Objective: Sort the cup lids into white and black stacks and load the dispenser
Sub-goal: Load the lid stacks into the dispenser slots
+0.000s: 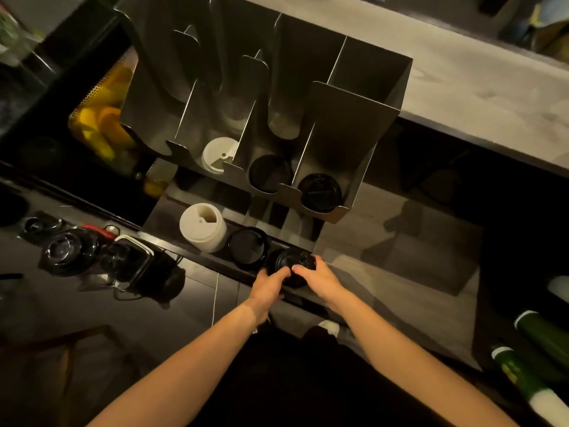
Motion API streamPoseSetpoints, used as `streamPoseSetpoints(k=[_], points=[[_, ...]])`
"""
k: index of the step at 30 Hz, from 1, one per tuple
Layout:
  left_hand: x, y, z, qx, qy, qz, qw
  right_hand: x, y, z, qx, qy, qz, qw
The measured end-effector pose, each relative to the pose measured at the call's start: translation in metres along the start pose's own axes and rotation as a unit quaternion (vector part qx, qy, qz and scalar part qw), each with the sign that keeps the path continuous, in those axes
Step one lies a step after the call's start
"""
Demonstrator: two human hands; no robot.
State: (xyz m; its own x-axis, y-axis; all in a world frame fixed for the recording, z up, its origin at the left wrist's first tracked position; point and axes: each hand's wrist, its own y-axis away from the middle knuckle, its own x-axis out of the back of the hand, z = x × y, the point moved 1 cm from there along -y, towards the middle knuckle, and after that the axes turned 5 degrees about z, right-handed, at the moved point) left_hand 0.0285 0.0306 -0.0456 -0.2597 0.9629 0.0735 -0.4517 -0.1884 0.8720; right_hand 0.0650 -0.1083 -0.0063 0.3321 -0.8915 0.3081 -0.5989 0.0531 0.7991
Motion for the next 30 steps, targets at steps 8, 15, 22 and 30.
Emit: streamPoseSetpoints(k=[8, 15, 22, 30], points=[[-0.001, 0.008, 0.001, 0.001, -0.016, -0.005, 1.000, 0.007, -0.007, -0.002, -0.009, 0.006, -0.032, 0.999], [0.005, 0.007, -0.001, 0.008, 0.004, -0.016, 1.000, 0.002, -0.008, 0.001, -0.013, -0.007, -0.022, 1.000], [0.008, 0.018, -0.006, 0.000, 0.029, -0.075, 0.997, 0.003, -0.009, 0.009, 0.006, -0.016, -0.050, 0.999], [0.017, 0.047, 0.026, -0.036, 0.030, -0.197, 0.979, 0.051, 0.033, -0.021, 0.100, 0.007, -0.101, 0.990]])
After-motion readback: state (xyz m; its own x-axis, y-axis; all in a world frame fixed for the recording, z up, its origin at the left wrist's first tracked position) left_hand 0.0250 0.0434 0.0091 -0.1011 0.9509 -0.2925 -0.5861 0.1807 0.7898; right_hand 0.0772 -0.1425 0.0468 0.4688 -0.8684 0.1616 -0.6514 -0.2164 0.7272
